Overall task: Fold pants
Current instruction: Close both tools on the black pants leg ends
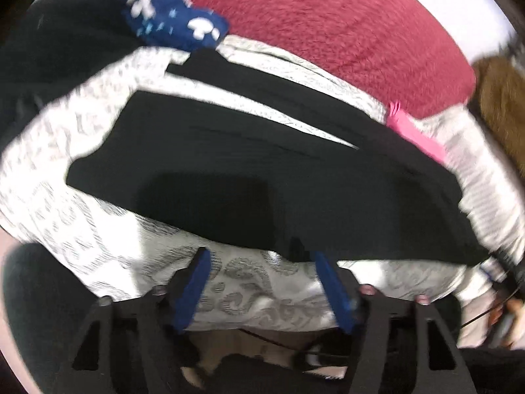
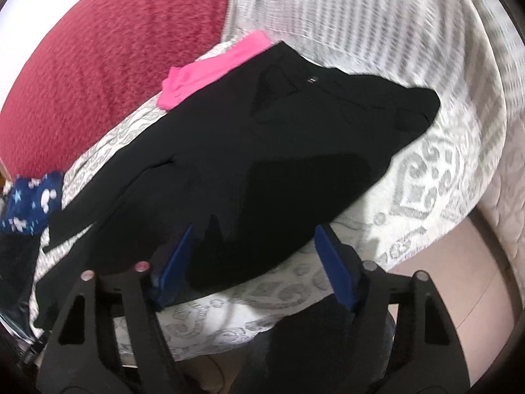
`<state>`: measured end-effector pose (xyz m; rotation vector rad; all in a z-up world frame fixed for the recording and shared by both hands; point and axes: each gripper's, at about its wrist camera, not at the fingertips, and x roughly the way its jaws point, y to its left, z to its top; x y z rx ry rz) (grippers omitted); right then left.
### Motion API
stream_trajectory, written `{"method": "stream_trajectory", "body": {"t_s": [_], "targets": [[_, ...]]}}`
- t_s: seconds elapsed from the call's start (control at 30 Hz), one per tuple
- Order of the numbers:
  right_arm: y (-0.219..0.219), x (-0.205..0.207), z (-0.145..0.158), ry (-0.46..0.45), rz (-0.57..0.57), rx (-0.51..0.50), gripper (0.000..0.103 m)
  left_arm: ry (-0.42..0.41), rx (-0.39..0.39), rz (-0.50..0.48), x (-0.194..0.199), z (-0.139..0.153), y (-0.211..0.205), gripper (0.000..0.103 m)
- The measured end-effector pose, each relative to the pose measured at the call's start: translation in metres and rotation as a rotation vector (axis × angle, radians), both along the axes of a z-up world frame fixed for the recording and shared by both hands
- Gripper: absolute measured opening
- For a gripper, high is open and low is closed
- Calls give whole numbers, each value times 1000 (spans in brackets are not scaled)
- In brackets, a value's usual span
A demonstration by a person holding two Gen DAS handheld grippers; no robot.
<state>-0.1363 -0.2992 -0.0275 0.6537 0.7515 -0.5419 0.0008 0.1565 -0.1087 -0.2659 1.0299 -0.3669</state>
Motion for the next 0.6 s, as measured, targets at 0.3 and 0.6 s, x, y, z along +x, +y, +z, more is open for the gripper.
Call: {"method": "stream_trajectory", "body": {"t_s": [0.3,0.6], "targets": [[-34,-22,-12,-56,-108,120,74,21,-23,7,11,-4,-3,59],[-67,-36,-23,-191,-206,309,74,71,-61,89,38,-8,9,10]]}}
